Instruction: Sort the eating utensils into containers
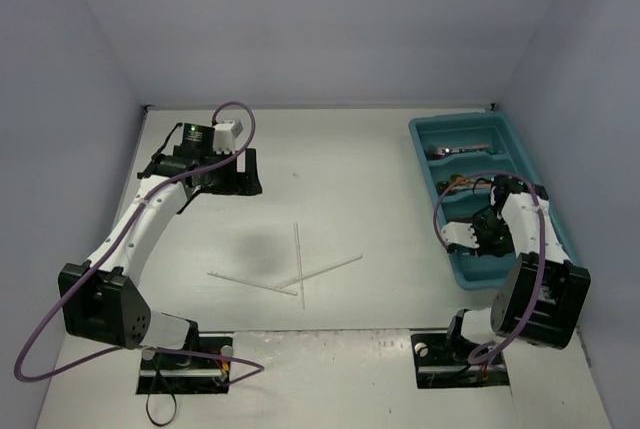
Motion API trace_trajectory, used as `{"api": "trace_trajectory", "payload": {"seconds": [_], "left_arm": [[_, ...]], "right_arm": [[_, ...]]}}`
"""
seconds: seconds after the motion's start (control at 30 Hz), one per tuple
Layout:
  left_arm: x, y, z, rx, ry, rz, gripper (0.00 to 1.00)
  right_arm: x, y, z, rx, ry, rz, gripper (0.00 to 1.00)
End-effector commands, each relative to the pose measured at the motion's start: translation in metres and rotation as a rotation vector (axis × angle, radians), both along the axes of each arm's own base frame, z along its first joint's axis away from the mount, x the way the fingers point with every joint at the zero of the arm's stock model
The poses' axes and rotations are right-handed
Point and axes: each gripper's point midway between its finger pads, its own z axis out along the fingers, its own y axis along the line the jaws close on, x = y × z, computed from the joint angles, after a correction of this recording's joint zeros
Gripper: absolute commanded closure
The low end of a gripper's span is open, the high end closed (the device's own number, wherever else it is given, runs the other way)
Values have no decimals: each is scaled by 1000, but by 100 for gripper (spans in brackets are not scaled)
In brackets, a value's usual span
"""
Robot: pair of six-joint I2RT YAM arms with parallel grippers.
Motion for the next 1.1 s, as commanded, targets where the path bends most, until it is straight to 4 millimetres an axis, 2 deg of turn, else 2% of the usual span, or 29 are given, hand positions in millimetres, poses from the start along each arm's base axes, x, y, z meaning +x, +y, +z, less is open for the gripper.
{"api": "trace_trajectory", "payload": {"seconds": [0.0, 0.07, 0.17, 0.23, 0.43, 0.5, 0.57, 0.63, 0.7, 0.8, 0.9, 1.07], "left_arm": [[13, -5, 28, -4, -89, -14, 16], [12, -5, 27, -4, -89, -16, 16], [12, -6, 29, -2, -94, -23, 16], [12, -7, 29, -1, -98, -33, 16], [7, -19, 20, 44, -96, -85, 16], [0, -31, 12, 74, -87, -119, 16], [-5, -40, 2, 114, -76, -135, 17], [-13, -50, -15, 142, -43, -145, 17], [-23, -59, -32, 145, 3, -122, 17], [-30, -65, -54, 171, 56, -109, 20], [-48, -85, -68, 160, 68, -284, 23], [-99, -135, -71, 144, 11, -663, 23]], "right_arm": [[-8, -12, -3, -17, 43, -18, 99], [-8, -14, -4, -23, 43, -19, 92], [-8, -16, -3, -32, 39, -19, 66], [-5, -16, 1, -36, 23, -16, 54], [22, -15, 27, -29, -97, -30, 52], [36, -10, 39, 3, -160, -70, 53], [59, 7, 53, 80, -239, -106, 54], [88, 22, 83, 169, -357, -191, 54], [110, 47, 105, 329, -428, -319, 55], [132, 75, 135, 508, -480, -426, 55], [137, 95, 148, 613, -477, -469, 55], [131, 112, 145, 662, -445, -479, 55]]}}
